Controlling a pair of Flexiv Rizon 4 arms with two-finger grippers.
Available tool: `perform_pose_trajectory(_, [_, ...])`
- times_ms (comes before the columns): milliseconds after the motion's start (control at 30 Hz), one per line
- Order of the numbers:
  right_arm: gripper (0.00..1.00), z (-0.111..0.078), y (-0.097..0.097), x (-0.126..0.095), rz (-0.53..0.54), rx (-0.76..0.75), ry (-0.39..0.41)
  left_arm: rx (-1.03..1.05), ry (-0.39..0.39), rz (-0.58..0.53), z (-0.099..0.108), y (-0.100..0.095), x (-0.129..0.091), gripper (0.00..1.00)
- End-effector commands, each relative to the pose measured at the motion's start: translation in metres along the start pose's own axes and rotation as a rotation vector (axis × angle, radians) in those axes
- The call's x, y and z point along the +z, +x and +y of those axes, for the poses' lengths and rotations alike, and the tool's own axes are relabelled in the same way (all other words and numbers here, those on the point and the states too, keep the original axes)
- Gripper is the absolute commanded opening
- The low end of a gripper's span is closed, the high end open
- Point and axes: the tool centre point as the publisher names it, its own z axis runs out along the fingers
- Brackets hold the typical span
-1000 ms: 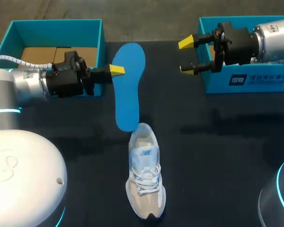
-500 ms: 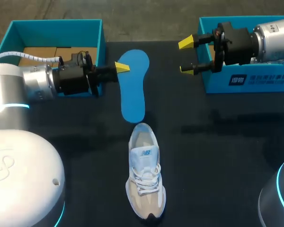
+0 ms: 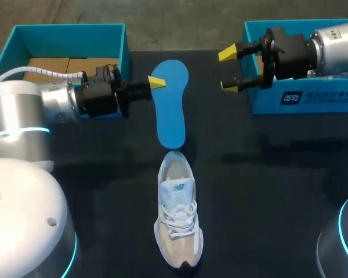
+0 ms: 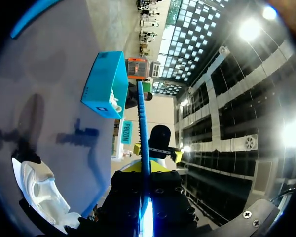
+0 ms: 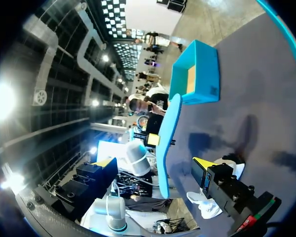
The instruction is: Take the shoe out of the shoebox, open the shoe tongue, remove and reinsert the insole, then place the shoe into the shoebox
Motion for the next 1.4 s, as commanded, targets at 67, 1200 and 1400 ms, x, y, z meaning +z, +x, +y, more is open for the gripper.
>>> perform_pose_trajectory(67, [1.00,0.009,0.033,-0.001,-0.188,-0.003,0.049,-0.001,-0.003,-0.003,0.000,0.000,0.000,0.00])
perform_pose_trajectory(1200, [1.00,0.034,0.162,0.059,-1.327,0.076,0.049,-0.001,-0.003,-0.003,0.000,0.000,0.000,0.00])
perform_pose_trajectory(1400, [1.00,0.029,0.154,0.070,-1.386,0.097,0.027,-0.001,-0.003,-0.003,0.000,0.000,0.000,0.00])
